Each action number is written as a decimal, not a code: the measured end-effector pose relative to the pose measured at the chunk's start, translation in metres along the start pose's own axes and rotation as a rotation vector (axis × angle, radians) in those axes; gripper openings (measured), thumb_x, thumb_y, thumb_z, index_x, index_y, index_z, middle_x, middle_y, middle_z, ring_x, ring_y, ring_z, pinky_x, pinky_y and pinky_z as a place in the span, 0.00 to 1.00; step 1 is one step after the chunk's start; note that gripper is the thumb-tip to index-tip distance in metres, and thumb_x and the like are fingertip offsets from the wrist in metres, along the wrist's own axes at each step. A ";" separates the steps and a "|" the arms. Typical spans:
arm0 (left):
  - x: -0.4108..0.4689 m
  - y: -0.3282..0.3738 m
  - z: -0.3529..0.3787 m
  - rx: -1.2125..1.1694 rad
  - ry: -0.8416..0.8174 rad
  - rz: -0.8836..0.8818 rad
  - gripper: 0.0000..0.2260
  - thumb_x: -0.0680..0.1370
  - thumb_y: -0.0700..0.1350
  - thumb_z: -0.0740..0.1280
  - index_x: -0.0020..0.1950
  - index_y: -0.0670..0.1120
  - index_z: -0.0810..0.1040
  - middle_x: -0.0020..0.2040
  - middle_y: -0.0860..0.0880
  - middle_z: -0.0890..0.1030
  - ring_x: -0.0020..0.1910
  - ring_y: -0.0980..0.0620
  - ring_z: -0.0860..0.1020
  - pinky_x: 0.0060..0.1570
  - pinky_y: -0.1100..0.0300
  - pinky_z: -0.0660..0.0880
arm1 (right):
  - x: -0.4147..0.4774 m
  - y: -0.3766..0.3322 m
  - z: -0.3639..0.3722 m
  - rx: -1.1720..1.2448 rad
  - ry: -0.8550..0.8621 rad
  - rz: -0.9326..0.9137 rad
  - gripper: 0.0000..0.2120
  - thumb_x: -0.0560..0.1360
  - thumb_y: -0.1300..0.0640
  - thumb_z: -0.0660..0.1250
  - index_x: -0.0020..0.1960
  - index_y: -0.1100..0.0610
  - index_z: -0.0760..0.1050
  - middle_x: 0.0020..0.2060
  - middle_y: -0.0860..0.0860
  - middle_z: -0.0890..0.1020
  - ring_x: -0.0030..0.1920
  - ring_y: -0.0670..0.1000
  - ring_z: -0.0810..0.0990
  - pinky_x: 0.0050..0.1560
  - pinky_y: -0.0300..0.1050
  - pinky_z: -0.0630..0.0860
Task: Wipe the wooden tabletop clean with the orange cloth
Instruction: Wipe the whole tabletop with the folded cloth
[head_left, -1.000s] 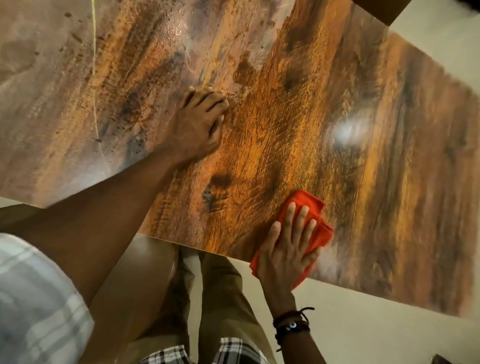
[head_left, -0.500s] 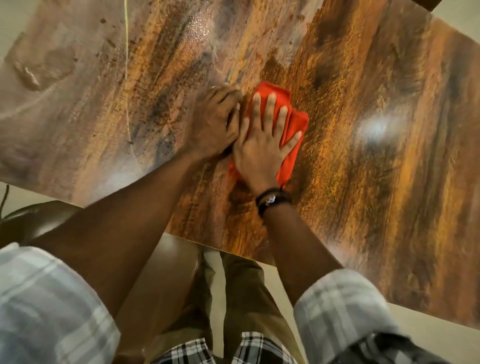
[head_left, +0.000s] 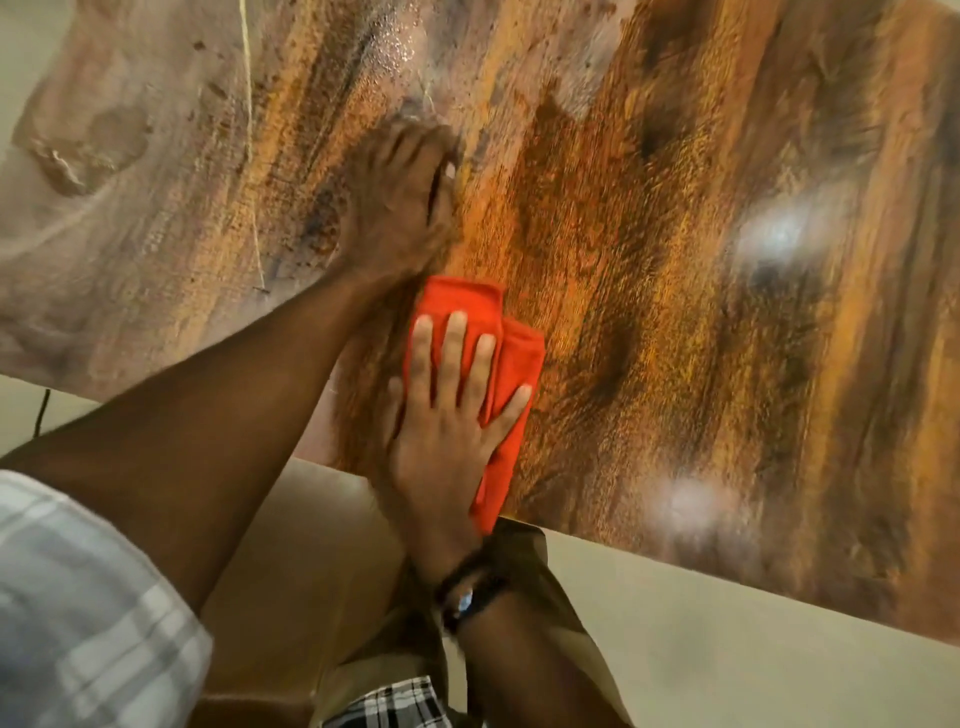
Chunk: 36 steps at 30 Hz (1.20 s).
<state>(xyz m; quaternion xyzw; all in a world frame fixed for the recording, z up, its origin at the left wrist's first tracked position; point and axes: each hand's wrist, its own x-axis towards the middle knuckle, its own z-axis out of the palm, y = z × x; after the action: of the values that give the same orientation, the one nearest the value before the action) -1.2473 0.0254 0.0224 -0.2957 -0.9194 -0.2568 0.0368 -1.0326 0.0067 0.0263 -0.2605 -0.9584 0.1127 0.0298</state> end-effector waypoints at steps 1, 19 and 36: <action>0.001 -0.001 0.002 0.033 -0.030 0.008 0.19 0.82 0.47 0.54 0.69 0.42 0.72 0.68 0.42 0.75 0.71 0.43 0.68 0.72 0.45 0.61 | -0.014 -0.001 0.000 -0.001 -0.027 -0.021 0.26 0.85 0.44 0.45 0.82 0.48 0.56 0.81 0.51 0.57 0.81 0.57 0.54 0.73 0.75 0.52; -0.002 -0.006 0.008 0.077 -0.064 0.023 0.21 0.83 0.47 0.52 0.75 0.44 0.67 0.74 0.45 0.70 0.75 0.46 0.63 0.75 0.48 0.53 | 0.297 0.055 -0.015 0.043 -0.056 0.207 0.28 0.85 0.45 0.44 0.83 0.48 0.44 0.82 0.51 0.44 0.82 0.58 0.41 0.71 0.80 0.41; 0.082 -0.002 0.005 0.070 0.004 0.012 0.17 0.82 0.46 0.54 0.64 0.39 0.74 0.59 0.40 0.77 0.58 0.40 0.74 0.59 0.44 0.69 | 0.177 0.026 0.008 0.002 0.067 0.026 0.27 0.83 0.45 0.50 0.81 0.45 0.56 0.82 0.47 0.55 0.82 0.54 0.51 0.74 0.74 0.44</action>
<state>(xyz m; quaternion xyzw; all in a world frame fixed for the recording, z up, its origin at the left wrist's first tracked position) -1.3156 0.0701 0.0353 -0.2993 -0.9260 -0.2246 0.0504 -1.1732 0.1163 0.0122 -0.2765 -0.9533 0.1052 0.0606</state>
